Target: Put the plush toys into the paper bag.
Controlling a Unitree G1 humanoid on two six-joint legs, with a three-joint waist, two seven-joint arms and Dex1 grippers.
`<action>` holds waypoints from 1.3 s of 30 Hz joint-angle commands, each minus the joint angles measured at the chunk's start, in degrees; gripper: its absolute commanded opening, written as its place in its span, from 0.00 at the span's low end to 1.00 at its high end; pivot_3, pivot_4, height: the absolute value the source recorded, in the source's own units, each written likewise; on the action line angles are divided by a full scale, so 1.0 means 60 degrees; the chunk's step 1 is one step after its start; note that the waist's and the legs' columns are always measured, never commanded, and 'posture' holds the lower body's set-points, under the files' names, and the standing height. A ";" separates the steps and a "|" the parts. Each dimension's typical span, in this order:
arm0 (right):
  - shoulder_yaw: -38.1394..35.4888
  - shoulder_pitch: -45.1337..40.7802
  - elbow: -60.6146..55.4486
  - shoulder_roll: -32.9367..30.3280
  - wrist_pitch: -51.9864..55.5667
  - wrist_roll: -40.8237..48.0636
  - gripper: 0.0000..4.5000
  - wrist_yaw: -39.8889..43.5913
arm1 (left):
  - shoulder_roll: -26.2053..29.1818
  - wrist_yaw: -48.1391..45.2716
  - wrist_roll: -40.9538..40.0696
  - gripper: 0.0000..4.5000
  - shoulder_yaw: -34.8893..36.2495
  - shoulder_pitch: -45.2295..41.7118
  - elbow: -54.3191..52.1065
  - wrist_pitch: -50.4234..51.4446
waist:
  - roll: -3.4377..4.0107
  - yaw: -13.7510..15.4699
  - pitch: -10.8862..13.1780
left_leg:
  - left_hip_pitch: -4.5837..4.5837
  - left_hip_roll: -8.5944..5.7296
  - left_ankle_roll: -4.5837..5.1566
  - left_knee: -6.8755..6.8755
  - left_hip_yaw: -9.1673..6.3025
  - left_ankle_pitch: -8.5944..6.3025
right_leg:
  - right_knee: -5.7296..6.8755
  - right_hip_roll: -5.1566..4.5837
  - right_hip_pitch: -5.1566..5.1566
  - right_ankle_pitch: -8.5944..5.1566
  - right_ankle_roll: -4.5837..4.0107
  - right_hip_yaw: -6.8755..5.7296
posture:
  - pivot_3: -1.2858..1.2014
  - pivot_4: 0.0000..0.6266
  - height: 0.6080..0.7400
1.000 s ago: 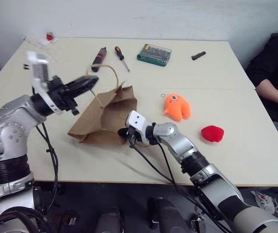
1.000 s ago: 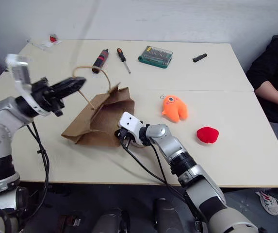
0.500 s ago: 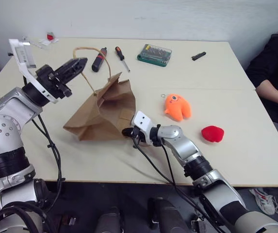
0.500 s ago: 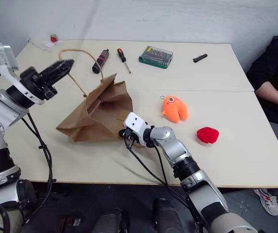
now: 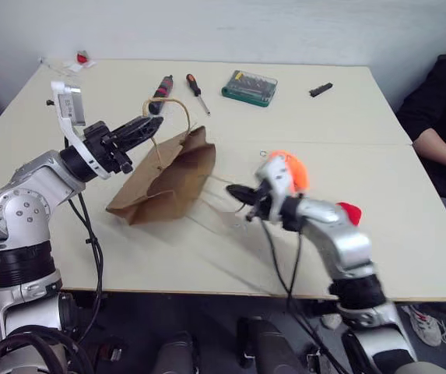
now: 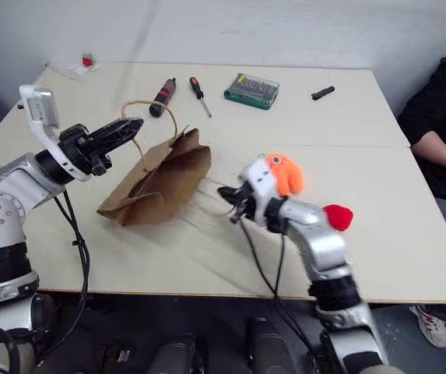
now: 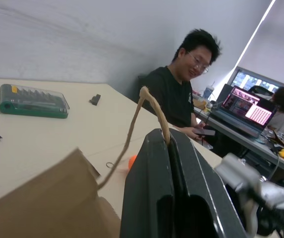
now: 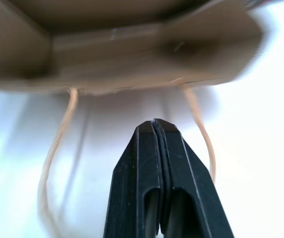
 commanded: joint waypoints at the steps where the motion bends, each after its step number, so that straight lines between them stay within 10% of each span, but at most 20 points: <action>1: -0.1836 0.0432 -0.2079 -0.0677 0.1949 0.1615 0.01 -0.0450 | 0.0248 -0.0085 -0.0388 0.00 0.0150 -0.0007 -0.0497 0.0194 | 0.0001 0.0048 0.0000 | 0.0002 -0.0001 0.0001 -0.0001 0.0001 -0.0001 | -0.0001 0.0000 0.0000 0.0000 0.0000 0.0001 | 0.52 0.24 1.00; 7: -0.3197 0.0253 -0.1572 -0.2194 0.2830 0.1700 0.36 -0.1247 | 0.0212 -0.0129 -0.0350 0.00 0.0013 0.0238 -0.0612 0.0184 | 0.0001 0.0031 0.0001 | 0.0015 -0.0005 0.0004 -0.0002 0.0010 -0.0002 | -0.0020 0.0001 0.0004 -0.0001 -0.0003 0.0013 | 0.52 0.24 1.00; 16: -0.1724 -0.1840 0.3518 -0.1688 0.0375 -0.0003 0.99 -0.1941 | 0.0146 -0.0196 -0.0200 0.00 -0.0129 0.0256 -0.0588 -0.0044 | 0.0006 -0.0019 0.0005 | 0.0019 -0.0007 0.0007 -0.0001 0.0031 0.0004 | -0.0014 0.0014 -0.0001 -0.0002 -0.0004 0.0031 | 0.52 0.24 1.00; 26: -0.0954 -0.3091 0.7099 -0.0360 -0.0570 -0.0356 0.96 -0.1564 | 0.0000 0.0007 -0.0114 0.00 -0.0172 0.0336 -0.0793 -0.0271 | 0.0004 -0.0033 0.0003 | 0.0007 0.0000 0.0007 -0.0002 0.0024 0.0004 | 0.0002 0.0012 -0.0001 -0.0001 -0.0002 0.0021 | 0.52 0.24 1.00; 39: -0.2003 -0.1935 0.3006 -0.0794 0.1050 0.1319 0.08 -0.1157 | -0.0115 0.0353 -0.0175 0.00 -0.0023 0.0365 -0.0916 -0.0375 | 0.0014 -0.0153 0.0010 | 0.0009 0.0005 -0.0001 -0.0004 0.0018 0.0004 | 0.0008 0.0012 0.0000 -0.0001 -0.0002 0.0018 | 0.52 0.24 1.00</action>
